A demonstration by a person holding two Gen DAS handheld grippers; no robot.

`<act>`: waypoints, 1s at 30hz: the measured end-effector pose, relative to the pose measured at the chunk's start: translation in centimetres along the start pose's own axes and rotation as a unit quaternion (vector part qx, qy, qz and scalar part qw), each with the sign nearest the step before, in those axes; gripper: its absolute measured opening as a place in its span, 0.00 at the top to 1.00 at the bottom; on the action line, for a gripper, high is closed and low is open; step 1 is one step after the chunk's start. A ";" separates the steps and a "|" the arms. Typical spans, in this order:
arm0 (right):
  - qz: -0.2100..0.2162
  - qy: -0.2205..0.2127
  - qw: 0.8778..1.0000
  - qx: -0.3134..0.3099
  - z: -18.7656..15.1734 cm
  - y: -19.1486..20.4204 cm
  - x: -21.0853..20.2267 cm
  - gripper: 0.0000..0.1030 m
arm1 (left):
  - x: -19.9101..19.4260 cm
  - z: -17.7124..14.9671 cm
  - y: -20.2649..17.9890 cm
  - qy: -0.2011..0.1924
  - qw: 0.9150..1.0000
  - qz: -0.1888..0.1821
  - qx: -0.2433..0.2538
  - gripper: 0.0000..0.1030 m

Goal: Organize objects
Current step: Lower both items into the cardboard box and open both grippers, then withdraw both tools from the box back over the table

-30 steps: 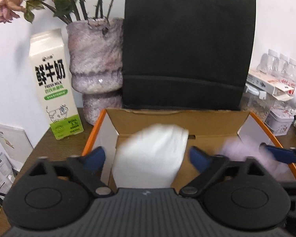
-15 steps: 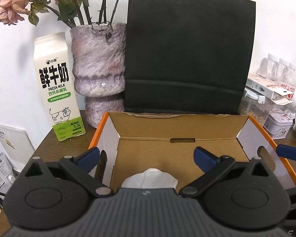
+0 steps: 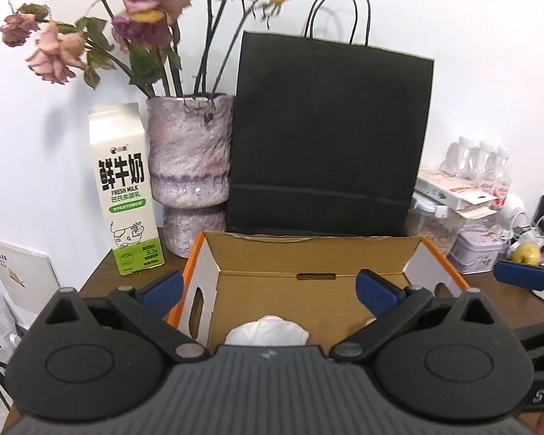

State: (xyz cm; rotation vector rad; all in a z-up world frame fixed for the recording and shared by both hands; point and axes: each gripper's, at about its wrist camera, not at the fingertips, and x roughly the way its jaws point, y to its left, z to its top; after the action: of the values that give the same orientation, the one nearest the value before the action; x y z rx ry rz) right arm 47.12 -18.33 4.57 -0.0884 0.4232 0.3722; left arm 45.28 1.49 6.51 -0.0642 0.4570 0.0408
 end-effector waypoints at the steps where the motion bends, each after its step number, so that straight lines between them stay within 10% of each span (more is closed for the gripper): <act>1: 0.000 -0.003 1.000 0.000 0.0 0.0 -0.5 0.00 | -0.7 -0.1 0.1 -0.004 1.000 -0.002 -0.002 0.00; 30: 0.000 -0.027 1.000 -0.004 -4.5 2.3 -14.2 0.00 | -14.8 -4.8 0.2 -0.031 0.999 -0.032 0.006 0.00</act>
State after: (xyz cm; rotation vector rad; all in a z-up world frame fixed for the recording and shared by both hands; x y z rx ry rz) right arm 32.48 -21.64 6.38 -0.0866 0.3676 0.3755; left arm 29.93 1.00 8.76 -0.0665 0.3929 -0.0228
